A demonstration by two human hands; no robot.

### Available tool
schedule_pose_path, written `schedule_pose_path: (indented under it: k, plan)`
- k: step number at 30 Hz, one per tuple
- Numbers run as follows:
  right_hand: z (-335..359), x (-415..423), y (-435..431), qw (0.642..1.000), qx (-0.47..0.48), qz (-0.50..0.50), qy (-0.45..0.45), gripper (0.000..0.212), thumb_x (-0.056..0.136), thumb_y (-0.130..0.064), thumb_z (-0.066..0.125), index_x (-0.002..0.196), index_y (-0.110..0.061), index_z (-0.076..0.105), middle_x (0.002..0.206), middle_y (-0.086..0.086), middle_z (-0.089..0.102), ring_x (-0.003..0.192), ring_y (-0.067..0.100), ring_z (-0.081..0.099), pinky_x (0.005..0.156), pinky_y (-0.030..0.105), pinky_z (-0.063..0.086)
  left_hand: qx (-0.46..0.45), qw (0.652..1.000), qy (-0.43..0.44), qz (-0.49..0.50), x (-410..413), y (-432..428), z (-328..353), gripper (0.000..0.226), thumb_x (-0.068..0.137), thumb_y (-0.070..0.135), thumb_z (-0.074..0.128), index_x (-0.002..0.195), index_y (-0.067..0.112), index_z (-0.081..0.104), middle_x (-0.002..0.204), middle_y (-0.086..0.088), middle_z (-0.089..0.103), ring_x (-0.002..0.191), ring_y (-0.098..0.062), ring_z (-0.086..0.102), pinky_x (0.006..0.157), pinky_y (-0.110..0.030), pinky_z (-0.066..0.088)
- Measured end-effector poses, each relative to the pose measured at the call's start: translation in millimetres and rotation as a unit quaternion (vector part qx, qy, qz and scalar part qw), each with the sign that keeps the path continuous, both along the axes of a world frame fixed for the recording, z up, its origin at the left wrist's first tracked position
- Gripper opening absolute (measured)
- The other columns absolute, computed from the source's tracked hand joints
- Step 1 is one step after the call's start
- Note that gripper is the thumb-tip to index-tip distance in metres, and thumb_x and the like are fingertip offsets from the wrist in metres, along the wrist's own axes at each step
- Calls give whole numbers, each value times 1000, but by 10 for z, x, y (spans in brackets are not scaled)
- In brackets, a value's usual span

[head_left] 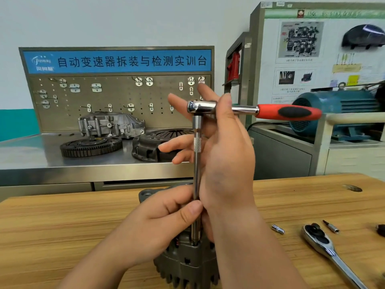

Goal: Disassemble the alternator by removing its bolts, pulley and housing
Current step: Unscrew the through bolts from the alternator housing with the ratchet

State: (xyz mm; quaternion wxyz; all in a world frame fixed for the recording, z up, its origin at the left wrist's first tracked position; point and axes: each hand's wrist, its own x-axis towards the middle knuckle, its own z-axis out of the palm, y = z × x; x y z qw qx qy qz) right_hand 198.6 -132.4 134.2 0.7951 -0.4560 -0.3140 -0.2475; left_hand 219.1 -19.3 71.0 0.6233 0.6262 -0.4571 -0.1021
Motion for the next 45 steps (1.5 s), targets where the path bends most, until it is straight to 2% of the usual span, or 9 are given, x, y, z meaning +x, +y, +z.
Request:
schedule_pose_path:
  k: [4,8,13,21,26,29,35,39,45]
  plan:
    - [21,-28,2,995,-36,-84,-43,34,101,-33,41,132,-28,53,113,-2,70,67,18,70,46,19,49,12,999,-22,26,14,-8,-4,45,87,51,61,113,14,63,101,-22,68,92,-18,67,83,-24,53]
    - [20,-45,43,967,-75,-182,-164,36,96,-13,50,127,-31,56,111,-12,64,94,27,66,75,37,53,6,1000,-18,22,-10,-14,9,26,87,48,61,102,31,72,91,1,74,84,-6,68,76,-16,52]
    - [46,-57,24,998,-34,-9,-59,28,96,-35,41,119,-36,58,123,-2,65,65,17,68,45,20,48,-2,999,-23,26,-3,-10,1,41,87,49,61,108,14,66,93,-13,71,86,-8,67,77,-17,51]
    - [36,10,-53,993,-12,107,38,50,97,-50,26,129,-19,49,97,5,75,51,16,64,40,19,46,-9,1000,-1,2,-14,-15,10,44,89,47,59,103,5,64,91,-7,72,85,-12,68,76,-20,52]
    - [34,-32,-18,995,-50,-71,-53,32,99,-33,43,127,-28,58,105,-5,71,66,18,68,46,19,48,-3,1000,-17,26,8,-31,-5,41,87,50,61,108,14,66,98,-18,70,89,-14,68,80,-21,53]
    - [34,-41,14,970,-69,-176,-156,32,96,-12,51,124,-24,60,101,-19,65,83,24,66,66,31,54,-3,999,-27,33,-19,-46,14,28,87,48,61,105,29,72,93,2,74,86,-5,68,78,-15,51]
    - [35,-38,-1,998,-33,-9,-50,31,97,-36,40,122,-32,57,125,-2,65,63,17,68,44,20,48,-7,999,-10,32,-14,-15,-4,49,85,52,63,111,10,64,98,-26,68,90,-20,68,81,-27,55]
    - [54,0,-60,993,6,113,40,58,87,-53,37,130,-16,49,100,4,75,51,17,65,40,19,46,13,1000,-2,26,-16,-3,12,52,89,51,58,103,1,61,92,-17,72,86,-19,70,79,-24,54]
    - [30,-34,-26,997,-41,-49,-51,30,99,-33,41,125,-30,57,111,3,71,67,17,68,45,20,48,12,999,-11,38,16,-4,-10,52,86,53,61,109,7,62,97,-26,69,89,-26,68,81,-31,56]
